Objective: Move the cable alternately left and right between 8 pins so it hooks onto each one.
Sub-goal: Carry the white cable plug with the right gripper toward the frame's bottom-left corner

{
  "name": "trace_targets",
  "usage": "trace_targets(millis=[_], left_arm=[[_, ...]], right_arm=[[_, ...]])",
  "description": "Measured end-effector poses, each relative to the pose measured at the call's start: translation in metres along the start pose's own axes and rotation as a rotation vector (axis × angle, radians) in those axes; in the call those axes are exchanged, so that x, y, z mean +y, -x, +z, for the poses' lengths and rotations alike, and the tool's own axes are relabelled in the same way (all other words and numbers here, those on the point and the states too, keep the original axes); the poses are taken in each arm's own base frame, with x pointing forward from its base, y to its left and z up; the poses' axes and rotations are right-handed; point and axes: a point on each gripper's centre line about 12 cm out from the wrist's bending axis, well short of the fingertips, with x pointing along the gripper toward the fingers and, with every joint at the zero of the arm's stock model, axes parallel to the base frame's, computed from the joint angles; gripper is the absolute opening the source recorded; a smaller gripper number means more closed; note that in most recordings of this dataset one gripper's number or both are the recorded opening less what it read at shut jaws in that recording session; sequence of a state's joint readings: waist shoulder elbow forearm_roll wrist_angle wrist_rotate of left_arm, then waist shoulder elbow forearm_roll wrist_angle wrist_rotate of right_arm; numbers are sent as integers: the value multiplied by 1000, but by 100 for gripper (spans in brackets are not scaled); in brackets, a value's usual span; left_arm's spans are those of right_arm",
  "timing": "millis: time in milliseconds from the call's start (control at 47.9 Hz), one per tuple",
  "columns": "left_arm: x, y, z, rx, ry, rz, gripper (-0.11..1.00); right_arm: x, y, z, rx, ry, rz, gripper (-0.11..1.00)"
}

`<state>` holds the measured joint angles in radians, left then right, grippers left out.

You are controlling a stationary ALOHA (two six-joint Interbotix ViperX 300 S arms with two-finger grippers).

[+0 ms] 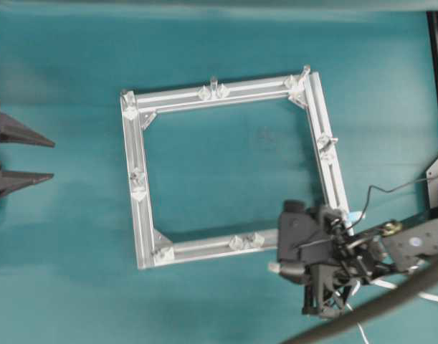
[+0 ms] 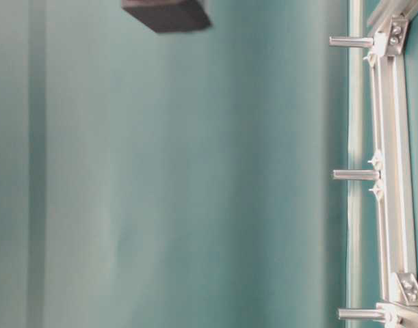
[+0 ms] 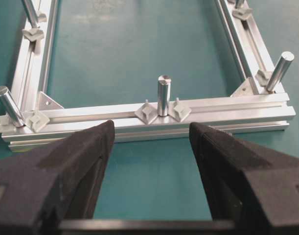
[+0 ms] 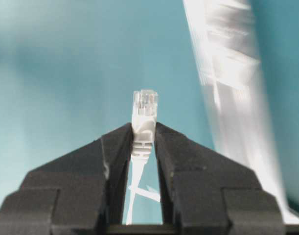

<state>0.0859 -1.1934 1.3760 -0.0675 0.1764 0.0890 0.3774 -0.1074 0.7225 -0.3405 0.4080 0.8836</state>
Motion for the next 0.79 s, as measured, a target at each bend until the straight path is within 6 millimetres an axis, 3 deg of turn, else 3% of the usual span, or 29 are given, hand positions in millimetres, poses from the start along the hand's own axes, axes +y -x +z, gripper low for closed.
trace_targets(millis=[188,334,480,794], left_arm=[[0,0,0,0,1,1,65],[0,0,0,0,1,1,65],[0,0,-2,-2,4,1,65],[0,-1,-6,-6,2,3,65]], right_arm=[[-43,23,13,-68,-166,-208,16],[-64,25,28,-150,-271,-249,16],[-78,6,45,-180,-341,-210,16],[-85,-48,96,-201,-381,-194,16]])
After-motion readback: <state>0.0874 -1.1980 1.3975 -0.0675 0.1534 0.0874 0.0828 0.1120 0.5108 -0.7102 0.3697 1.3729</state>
